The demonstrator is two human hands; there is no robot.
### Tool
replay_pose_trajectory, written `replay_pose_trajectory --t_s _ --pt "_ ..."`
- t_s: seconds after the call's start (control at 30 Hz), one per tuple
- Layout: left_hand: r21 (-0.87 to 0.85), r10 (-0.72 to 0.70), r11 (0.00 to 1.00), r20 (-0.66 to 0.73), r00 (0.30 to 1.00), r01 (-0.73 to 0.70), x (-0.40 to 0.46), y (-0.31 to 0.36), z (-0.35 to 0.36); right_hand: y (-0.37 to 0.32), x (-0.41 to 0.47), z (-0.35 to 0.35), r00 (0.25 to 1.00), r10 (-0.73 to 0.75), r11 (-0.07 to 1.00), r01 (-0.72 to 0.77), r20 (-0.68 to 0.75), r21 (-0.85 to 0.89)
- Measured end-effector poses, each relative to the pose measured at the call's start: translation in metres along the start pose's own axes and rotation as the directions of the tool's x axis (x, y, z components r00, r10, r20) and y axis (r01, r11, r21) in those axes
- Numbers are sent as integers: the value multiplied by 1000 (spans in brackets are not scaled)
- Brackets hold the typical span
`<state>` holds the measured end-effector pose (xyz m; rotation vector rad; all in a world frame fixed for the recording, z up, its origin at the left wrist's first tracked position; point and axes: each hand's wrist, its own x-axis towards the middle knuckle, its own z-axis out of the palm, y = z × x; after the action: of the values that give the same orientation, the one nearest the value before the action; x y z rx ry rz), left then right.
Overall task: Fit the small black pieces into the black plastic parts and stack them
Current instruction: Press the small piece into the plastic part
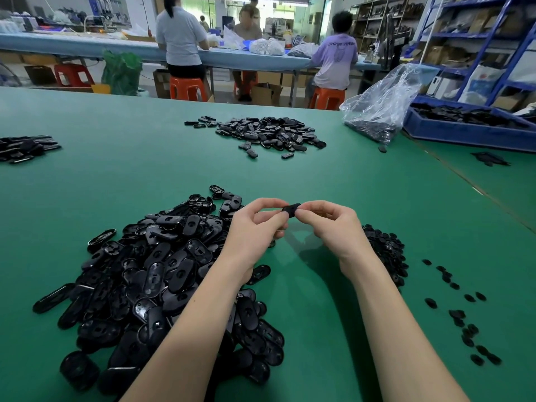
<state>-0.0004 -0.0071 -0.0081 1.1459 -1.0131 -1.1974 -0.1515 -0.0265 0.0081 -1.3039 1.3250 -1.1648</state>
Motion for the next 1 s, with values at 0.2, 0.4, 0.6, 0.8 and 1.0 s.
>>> replay_pose_trajectory --t_s 0.2,0.4,0.6,0.8,1.0 --pt "50 57 997 -25 998 -55 -2 0 1 0 1 -4 999 22 1000 -21 40 -16" --pt "95 83 992 -37 996 -79 -2 2 2 -3 -1 -3 998 67 997 -67 15 27" --pt "146 96 985 0 995 -95 0 7 -4 -7 -1 -9 994 92 996 -92 54 10" --pt "624 269 733 100 958 -271 3 20 -9 -11 -1 -8 995 -77 988 85 66 -129" --pt "722 317 610 155 936 -326 4 20 -12 -13 2 -6 983 -180 875 177 37 -450"
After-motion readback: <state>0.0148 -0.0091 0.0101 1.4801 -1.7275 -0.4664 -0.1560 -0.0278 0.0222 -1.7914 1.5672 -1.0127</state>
